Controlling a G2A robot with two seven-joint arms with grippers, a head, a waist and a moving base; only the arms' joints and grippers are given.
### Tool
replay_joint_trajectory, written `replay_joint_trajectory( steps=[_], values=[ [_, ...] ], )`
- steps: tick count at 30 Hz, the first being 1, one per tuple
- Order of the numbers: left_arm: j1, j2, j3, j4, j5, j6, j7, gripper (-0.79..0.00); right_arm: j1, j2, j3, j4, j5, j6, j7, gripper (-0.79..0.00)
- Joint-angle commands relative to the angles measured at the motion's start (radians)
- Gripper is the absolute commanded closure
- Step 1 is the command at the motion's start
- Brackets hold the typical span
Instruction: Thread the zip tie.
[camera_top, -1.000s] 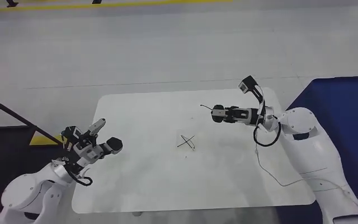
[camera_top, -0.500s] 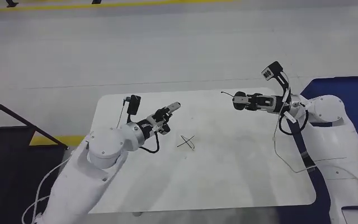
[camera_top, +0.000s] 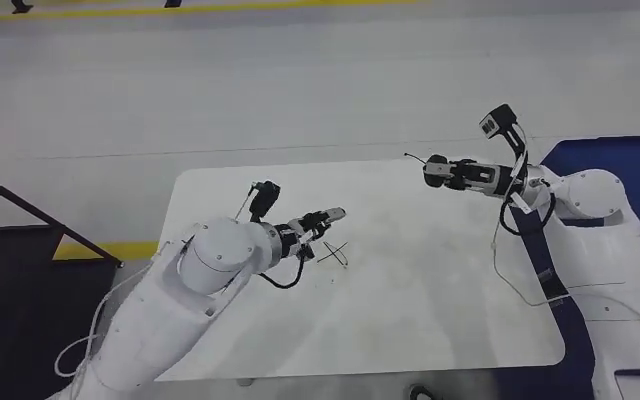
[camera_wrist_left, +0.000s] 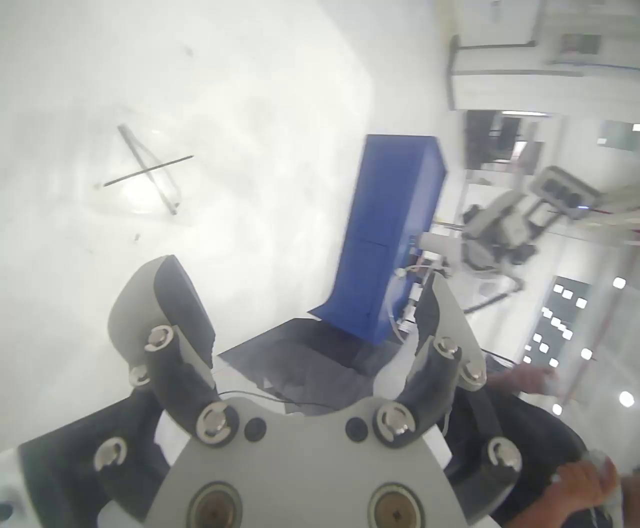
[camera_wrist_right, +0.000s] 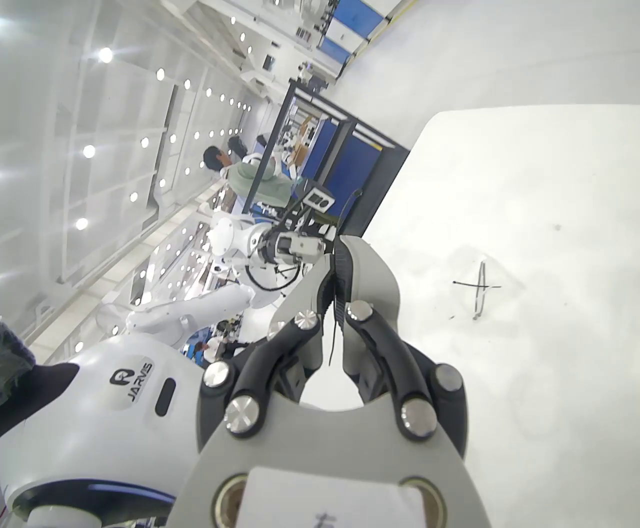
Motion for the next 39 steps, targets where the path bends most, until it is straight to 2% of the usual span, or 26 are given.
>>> replay_joint_trajectory(
  steps=[1,5,6,14,16,19,22,25,30,35,37,38,39],
  values=[
    [-0.122,-0.036,0.108,0.105,-0.029,0.045,-0.028,-0.785,0.003,0.003,0.015,0.010,0.011,0.013,0.002,0.000],
    [-0.289,-0.124,0.257,0.334,-0.156,0.045,-0.079,-0.785,0.000,0.006,0.013,0.003,0.007,0.026,0.015,0.000],
    [-0.300,-0.132,0.267,0.355,-0.181,0.045,-0.098,-0.785,0.000,0.006,0.013,0.003,0.007,0.026,0.015,0.000],
    [-0.300,-0.132,0.267,0.355,-0.181,0.045,-0.098,-0.785,0.000,0.006,0.013,0.003,0.007,0.026,0.015,0.000],
    [-0.275,-0.136,0.257,0.356,-0.219,0.005,-0.098,-0.785,0.000,0.006,0.013,0.003,0.007,0.026,0.015,0.000],
    [-0.252,-0.163,0.240,0.406,-0.293,-0.093,-0.019,-0.785,0.000,0.006,0.013,0.003,0.007,0.026,0.015,0.000],
    [-0.268,-0.203,0.252,0.477,-0.345,-0.153,0.077,-0.785,0.000,0.006,0.013,0.003,0.007,0.026,0.015,0.000],
    [-0.293,-0.239,0.275,0.557,-0.400,-0.111,0.103,-0.785,0.000,0.006,0.013,0.003,0.007,0.026,0.015,0.000],
    [-0.346,-0.277,0.340,0.686,-0.415,0.042,0.057,-0.785,0.000,0.006,0.013,0.003,0.007,0.026,0.015,0.000],
    [-0.362,-0.300,0.352,0.748,-0.428,0.021,0.044,-0.785,0.000,0.006,0.013,0.003,0.007,0.026,0.015,0.000],
    [-0.364,-0.308,0.347,0.768,-0.435,0.007,0.052,-0.736,0.000,0.006,0.013,0.003,0.007,0.026,0.015,0.000],
    [-0.367,-0.312,0.344,0.773,-0.436,0.000,0.060,-0.551,0.000,0.006,0.013,0.003,0.007,0.026,0.015,0.000],
    [-0.368,-0.315,0.341,0.777,-0.439,-0.002,0.066,-0.440,0.000,0.006,0.013,0.003,0.007,0.026,0.015,0.000]
  ],
)
